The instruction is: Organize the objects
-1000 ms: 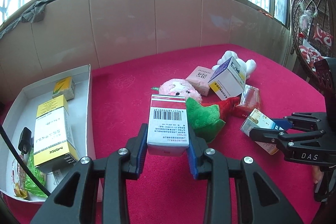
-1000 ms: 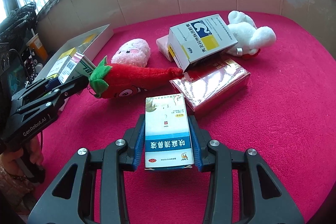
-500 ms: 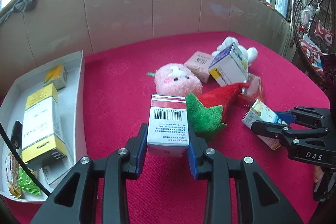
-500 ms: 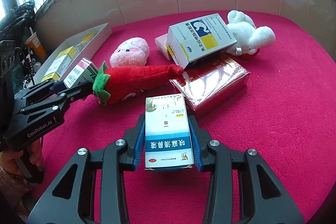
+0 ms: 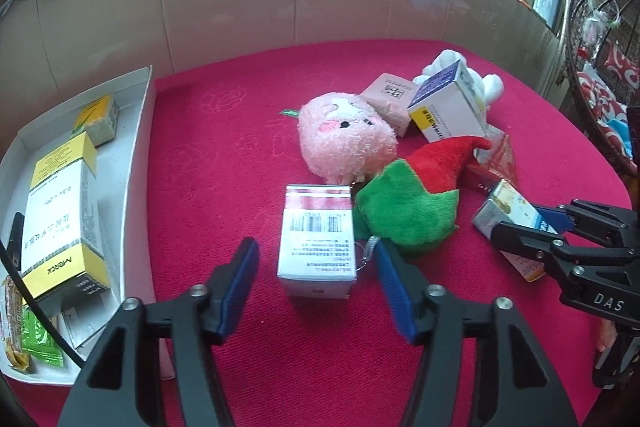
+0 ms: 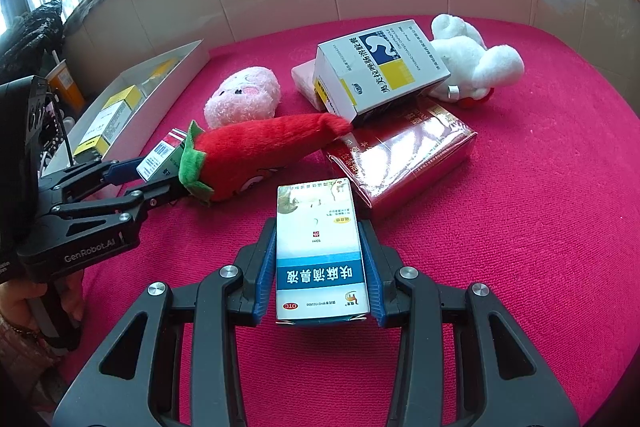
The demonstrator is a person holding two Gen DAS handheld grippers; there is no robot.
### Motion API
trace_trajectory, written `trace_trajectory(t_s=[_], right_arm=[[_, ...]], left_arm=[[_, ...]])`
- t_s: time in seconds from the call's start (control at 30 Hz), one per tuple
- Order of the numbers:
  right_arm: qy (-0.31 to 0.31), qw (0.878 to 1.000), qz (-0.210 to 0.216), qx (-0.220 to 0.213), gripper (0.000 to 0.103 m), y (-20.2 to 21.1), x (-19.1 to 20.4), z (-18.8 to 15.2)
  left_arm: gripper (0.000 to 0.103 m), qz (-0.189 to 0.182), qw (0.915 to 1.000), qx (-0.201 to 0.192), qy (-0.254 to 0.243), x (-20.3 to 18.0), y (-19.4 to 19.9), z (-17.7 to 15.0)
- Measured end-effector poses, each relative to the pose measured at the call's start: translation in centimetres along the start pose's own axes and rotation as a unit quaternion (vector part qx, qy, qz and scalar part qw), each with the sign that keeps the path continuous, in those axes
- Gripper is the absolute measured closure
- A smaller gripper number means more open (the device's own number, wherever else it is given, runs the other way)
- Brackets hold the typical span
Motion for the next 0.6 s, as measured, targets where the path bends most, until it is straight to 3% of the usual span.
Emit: trace_trajectory(t_s=[0.17, 0.6], right_arm=[[0.000, 1.000, 0.000, 0.000, 0.065, 0.0, 0.0, 0.0], [0.000, 1.000, -0.001, 0.001, 0.065, -0.1, -0.1, 0.0]], left_arm=[[0.035, 0.019, 0.9997, -0.007, -0.011, -0.3, 0.4, 0.2], [0.035, 0.026, 0.9989, -0.021, 0.033, 1.5, 1.0, -0.1]])
Point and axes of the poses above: each gripper's, at about its wrist camera, not at the fingertips, and y roughly against the way its jaws point, x to its left, z to its top, the point moved 4 cm from there along -y, roughly the way its jaws point, and after that the axes turned 12 degrees about -y, right-handed, at the moved point
